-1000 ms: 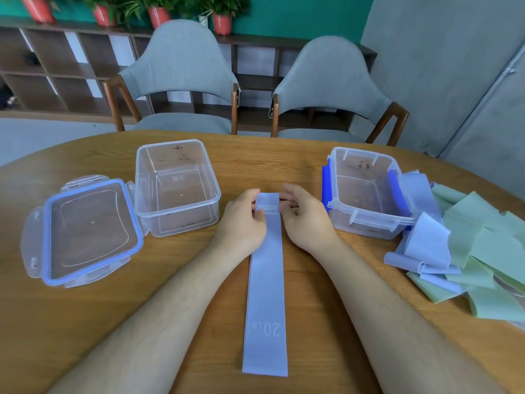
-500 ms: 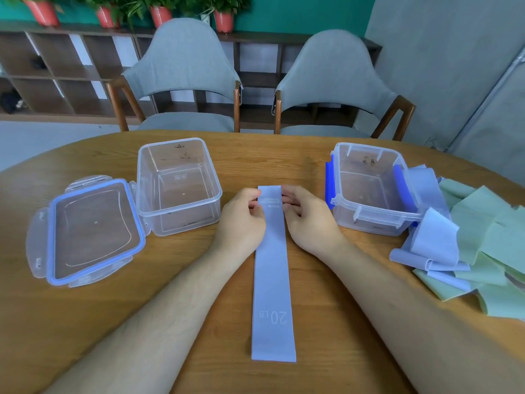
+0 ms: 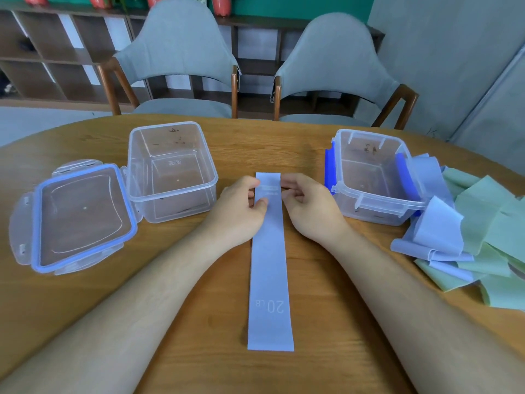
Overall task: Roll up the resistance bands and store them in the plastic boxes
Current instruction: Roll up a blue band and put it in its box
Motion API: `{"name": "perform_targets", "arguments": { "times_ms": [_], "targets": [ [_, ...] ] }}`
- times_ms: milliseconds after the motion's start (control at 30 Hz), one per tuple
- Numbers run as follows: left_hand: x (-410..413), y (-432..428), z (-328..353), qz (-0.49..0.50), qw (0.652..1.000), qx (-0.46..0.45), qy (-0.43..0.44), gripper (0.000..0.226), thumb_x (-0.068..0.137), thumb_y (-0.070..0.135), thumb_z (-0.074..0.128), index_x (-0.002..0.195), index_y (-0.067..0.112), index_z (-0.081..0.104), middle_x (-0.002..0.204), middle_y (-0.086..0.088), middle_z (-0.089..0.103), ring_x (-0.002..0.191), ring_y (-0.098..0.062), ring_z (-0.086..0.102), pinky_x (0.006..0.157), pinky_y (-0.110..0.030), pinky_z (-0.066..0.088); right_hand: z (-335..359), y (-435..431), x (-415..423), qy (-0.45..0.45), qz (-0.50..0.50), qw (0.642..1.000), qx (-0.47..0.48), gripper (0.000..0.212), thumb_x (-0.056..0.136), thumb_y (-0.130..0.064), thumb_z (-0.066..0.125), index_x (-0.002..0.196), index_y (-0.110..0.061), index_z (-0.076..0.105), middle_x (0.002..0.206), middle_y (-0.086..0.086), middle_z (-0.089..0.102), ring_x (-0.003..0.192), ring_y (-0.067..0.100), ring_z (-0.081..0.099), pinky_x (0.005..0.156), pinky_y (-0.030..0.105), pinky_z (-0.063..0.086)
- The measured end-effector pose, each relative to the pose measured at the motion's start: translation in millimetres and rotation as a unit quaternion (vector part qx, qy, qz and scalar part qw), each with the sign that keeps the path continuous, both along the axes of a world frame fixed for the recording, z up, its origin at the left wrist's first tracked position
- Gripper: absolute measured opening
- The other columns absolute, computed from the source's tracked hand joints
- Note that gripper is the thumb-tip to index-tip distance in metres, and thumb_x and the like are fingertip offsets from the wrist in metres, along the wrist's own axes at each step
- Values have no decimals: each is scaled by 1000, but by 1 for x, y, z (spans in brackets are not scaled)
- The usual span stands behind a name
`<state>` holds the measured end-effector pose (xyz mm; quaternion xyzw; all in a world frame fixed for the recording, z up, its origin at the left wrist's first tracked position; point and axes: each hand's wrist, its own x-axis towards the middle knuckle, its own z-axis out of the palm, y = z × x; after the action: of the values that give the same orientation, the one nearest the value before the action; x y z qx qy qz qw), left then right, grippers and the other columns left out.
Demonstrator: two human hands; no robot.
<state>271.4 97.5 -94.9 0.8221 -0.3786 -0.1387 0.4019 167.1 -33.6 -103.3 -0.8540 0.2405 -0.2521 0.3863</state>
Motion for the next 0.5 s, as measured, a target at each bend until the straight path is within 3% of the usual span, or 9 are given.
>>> {"name": "perform_targets", "arguments": {
  "times_ms": [67,233,333,433,500],
  "targets": [
    [3,1,3,-12,1000,-6,28,44,100,28,57,142,20,47,135,1,54,114,-3,51,85,-15,39,1,0,-2,-4,23,1000,20,36,98,-5,51,131,-16,60,123,-9,66,112,-2,60,91,8,47],
    [-2,3,7,12,1000,-8,19,42,100,28,57,140,22,50,131,3,56,114,-4,50,89,-21,39,2,1,-5,-11,-3,1000,6,35,97,-2,48,127,-12,62,112,-17,63,99,-13,58,87,3,45],
    [-4,4,5,-6,1000,-5,17,42,100,26,56,141,22,49,135,0,55,115,-5,51,87,-20,39,0,2,-4,11,24,1000,11,38,97,-6,50,134,-12,58,125,-6,65,112,-1,61,98,16,49],
    [-4,5,6,-19,1000,-3,12,43,100,26,56,142,23,49,141,0,51,121,-8,51,92,-20,38,2,4,-8,22,40,999,18,42,98,-9,53,140,-12,53,131,0,62,119,4,58,99,12,45],
    [-4,5,5,-31,999,7,-40,43,101,24,54,143,19,48,149,2,45,136,-13,42,106,-22,34,4,6,-11,32,43,998,-27,43,99,-10,54,142,-12,53,134,1,61,123,7,56,99,10,41]
  ]
}}
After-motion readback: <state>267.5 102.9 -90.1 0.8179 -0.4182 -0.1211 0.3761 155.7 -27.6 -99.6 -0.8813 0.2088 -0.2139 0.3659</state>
